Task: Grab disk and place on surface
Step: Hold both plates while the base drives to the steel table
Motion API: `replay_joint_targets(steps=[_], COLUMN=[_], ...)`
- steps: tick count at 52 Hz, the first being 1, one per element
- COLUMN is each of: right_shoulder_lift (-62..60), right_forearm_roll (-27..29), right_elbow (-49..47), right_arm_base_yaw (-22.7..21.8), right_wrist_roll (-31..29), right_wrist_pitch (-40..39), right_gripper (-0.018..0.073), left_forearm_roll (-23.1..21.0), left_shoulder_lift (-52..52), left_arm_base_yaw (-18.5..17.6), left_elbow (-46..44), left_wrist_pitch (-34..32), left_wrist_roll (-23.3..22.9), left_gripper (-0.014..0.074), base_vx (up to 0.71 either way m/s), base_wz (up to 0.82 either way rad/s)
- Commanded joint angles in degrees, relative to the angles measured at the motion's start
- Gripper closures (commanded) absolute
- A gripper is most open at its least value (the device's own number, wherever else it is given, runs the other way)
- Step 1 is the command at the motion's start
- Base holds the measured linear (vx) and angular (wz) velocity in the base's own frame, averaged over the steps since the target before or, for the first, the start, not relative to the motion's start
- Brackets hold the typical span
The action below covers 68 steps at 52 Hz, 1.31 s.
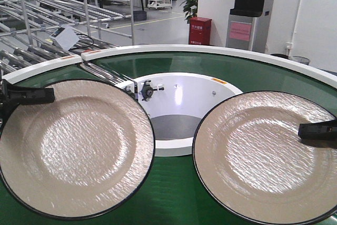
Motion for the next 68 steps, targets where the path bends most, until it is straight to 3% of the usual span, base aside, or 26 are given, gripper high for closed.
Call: replay_joint_targets(steps=[1, 68], right_shoulder_lift=[-2.17, -2.17], right_forearm_roll=[7.54, 7.54], right_elbow=[-1.82, -1.82], right_arm_base_yaw=[-0.20, -0.20], right_wrist_roll=[0.13, 0.13], right_wrist_pitch=[0.09, 0.14], right_gripper=[0.0568, 0.0568], left_forearm_roll=[-8.46, -8.46], left_shoulder_lift=[-2.75, -2.75], left_arm_base_yaw=[-0.05, -0.05], left_elbow=[-1.89, -1.89], left_wrist_pitch=[2.81, 2.81], left_wrist_roll=[-0.93, -0.93], left_gripper=[0.0604, 0.0604], base_vx=[-0.03, -0.11], base_wz=[-0.10, -0.42])
